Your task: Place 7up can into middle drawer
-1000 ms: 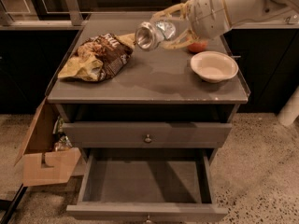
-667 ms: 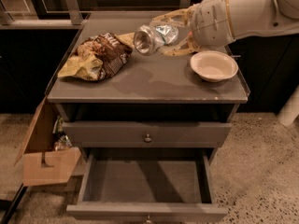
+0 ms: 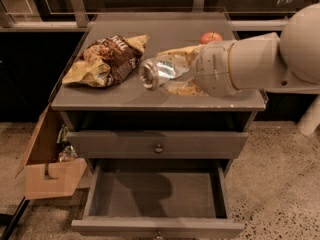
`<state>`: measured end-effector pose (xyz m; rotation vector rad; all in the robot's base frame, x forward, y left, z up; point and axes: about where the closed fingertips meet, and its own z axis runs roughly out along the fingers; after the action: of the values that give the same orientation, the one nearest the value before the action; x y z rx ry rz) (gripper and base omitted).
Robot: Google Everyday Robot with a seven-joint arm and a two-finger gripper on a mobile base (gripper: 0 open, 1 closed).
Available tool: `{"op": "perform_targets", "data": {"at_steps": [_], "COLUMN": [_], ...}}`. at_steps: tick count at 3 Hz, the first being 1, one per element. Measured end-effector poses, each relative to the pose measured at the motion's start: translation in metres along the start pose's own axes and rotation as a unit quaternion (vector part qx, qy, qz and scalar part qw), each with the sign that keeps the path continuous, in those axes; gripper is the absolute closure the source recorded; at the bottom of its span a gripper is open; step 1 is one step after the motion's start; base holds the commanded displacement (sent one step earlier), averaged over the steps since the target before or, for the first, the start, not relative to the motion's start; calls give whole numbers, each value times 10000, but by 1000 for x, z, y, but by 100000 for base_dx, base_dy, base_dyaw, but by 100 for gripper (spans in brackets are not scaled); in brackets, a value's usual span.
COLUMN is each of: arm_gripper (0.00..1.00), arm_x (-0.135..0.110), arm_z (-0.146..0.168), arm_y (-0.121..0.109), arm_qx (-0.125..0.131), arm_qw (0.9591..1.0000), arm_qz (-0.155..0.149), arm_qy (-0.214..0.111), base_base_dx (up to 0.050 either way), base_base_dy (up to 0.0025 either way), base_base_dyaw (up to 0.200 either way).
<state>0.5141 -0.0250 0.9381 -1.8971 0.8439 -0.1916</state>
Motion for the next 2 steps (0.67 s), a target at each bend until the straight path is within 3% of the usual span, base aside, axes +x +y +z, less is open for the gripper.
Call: {"op": "perform_targets", "data": {"at_steps": [1, 2], "arm_gripper": [100, 100], "arm_x": [-7, -9], "arm_z": [9, 9], "arm_y": [30, 31], "arm_qx": [94, 91], "arm_qw": [9996, 9996], "arm_qz": [208, 208], "arm_qy": [135, 138], "base_base_dx": [0, 0], "base_base_dy": [0, 0], "base_base_dyaw": [0, 0]}}
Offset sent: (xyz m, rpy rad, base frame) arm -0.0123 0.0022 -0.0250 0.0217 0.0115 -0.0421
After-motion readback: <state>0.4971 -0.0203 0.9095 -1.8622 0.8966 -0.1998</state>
